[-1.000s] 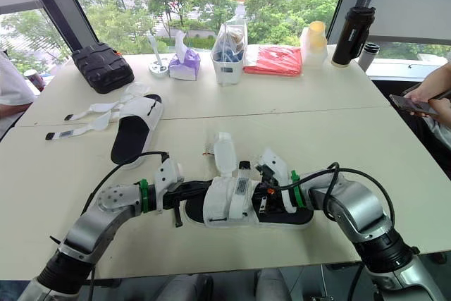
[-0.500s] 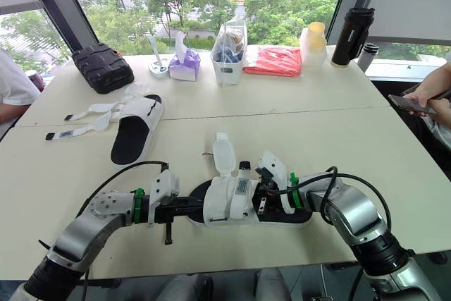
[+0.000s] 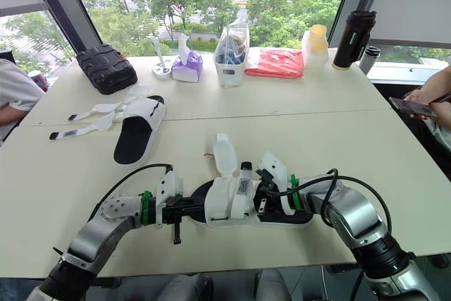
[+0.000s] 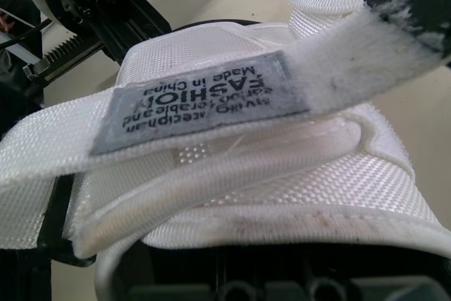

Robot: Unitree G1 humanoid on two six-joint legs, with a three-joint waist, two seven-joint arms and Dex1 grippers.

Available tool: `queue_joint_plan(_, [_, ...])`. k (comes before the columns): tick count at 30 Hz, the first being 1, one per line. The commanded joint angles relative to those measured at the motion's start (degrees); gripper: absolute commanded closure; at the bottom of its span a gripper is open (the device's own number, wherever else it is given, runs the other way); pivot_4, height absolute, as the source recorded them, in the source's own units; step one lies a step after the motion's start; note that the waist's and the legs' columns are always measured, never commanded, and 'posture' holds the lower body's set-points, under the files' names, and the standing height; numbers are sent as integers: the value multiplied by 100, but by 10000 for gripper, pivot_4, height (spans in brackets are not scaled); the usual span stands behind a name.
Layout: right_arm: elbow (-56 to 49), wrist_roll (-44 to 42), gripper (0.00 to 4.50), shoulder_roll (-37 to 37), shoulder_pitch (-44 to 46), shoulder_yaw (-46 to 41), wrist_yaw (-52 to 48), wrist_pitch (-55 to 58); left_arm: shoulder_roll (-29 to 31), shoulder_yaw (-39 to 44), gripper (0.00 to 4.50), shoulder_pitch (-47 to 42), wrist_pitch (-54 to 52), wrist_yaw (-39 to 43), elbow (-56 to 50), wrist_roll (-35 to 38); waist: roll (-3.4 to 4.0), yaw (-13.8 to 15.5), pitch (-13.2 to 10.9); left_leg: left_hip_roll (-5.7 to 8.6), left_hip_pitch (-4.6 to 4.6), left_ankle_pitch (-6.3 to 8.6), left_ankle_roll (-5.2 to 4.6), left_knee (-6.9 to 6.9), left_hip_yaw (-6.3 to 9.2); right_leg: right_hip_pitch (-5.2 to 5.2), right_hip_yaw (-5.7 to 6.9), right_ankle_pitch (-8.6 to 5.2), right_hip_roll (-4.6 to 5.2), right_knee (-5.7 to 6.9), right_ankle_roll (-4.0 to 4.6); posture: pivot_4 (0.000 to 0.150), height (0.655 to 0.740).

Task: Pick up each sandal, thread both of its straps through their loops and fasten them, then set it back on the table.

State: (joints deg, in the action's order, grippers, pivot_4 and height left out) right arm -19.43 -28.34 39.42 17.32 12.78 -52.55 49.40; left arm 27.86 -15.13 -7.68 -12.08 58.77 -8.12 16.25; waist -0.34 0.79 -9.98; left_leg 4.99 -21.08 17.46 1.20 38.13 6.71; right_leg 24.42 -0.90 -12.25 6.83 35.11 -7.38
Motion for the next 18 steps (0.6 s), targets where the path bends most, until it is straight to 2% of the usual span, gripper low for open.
queue_joint_plan(1, [-212,-3,44118,349,-98,-278,-109,-66,115,-272,45000,164,-29,-11,456,-365,1,7,5,0,0,0,0,0,1,-1,0,0,0,-1,0,1500,7400])
queue_joint_plan(6, [-358,-254,44118,932,-38,-898,-334,19,142,-275,45000,192,-45,9,501,-321,3,-2,11,-1,4,1,-1,0,0,-6,0,-1,2,-2,-1,1500,7400])
queue_joint_plan(7, [-366,-329,41887,1064,2,-1038,-403,83,143,-280,45000,193,-41,11,501,-320,5,-2,13,-2,5,1,-1,0,-2,-6,0,-1,2,-2,-1,1500,7400])
queue_joint_plan(9, [-356,-425,35595,1237,45,-1218,-495,111,136,-290,45000,193,-14,15,520,-328,7,-3,16,-4,8,1,-1,0,-2,-9,0,-1,1,-2,-2,1500,7400])
queue_joint_plan(16, [105,-934,1059,1107,649,-1618,-392,579,47,-321,45000,57,59,74,503,-285,8,5,18,-16,14,1,-2,0,-8,-14,0,-2,1,-3,-3,1500,7400])
queue_joint_plan(18, [275,-1111,410,917,846,-1622,-338,800,40,-331,45000,19,35,94,484,-272,7,3,18,-16,14,1,-2,0,-6,-16,0,-2,1,-3,-3,1500,7400])
